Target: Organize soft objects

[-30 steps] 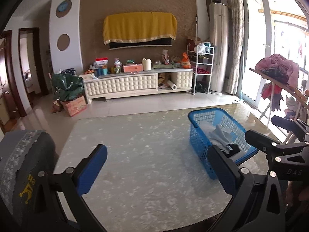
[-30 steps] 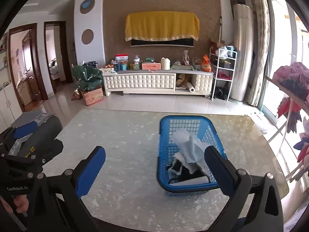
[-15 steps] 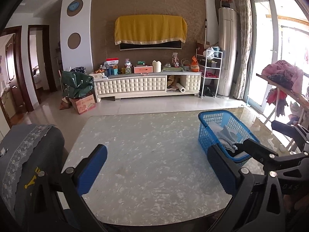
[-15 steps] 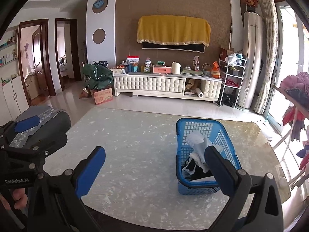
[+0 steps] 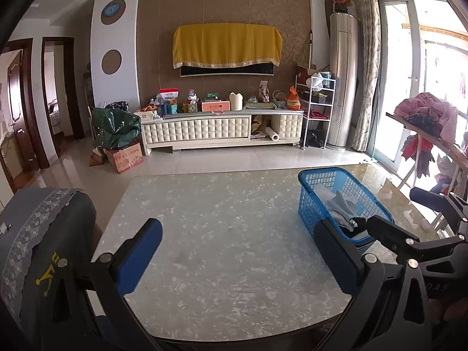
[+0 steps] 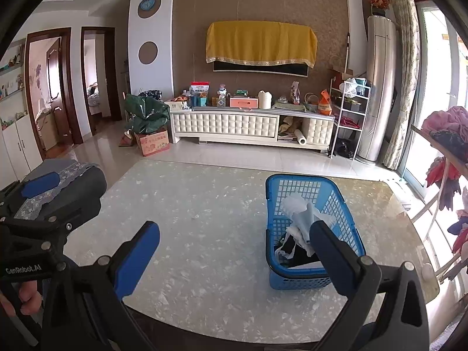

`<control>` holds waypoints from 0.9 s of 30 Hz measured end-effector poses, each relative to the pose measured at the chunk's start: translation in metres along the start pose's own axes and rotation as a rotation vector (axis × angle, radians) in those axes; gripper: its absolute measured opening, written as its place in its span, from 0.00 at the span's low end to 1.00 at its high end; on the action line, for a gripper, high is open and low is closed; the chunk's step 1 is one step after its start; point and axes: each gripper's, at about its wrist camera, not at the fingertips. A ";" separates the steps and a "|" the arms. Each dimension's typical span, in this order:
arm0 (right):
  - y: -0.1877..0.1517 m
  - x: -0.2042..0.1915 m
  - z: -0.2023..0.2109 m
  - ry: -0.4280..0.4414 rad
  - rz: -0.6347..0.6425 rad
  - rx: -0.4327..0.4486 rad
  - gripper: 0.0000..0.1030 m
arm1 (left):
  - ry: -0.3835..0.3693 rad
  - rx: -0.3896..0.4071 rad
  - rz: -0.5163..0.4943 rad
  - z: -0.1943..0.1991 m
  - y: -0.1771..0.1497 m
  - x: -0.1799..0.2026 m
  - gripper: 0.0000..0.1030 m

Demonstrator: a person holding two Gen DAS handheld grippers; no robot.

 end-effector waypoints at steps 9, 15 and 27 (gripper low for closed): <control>0.001 -0.002 0.002 0.003 -0.002 0.001 1.00 | 0.002 -0.007 0.004 0.001 0.000 0.000 1.00; 0.001 -0.003 0.004 0.006 -0.006 0.004 1.00 | 0.000 -0.008 0.007 0.003 -0.001 0.001 1.00; 0.000 -0.005 0.008 0.004 -0.021 0.001 1.00 | -0.003 -0.013 0.001 0.005 0.000 0.005 1.00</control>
Point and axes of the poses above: each gripper's, at about its wrist camera, not at the fingertips, and z roughly against the way its jaws point, x to its right, y to its top, and after that the axes turned 1 degree about z, right-handed
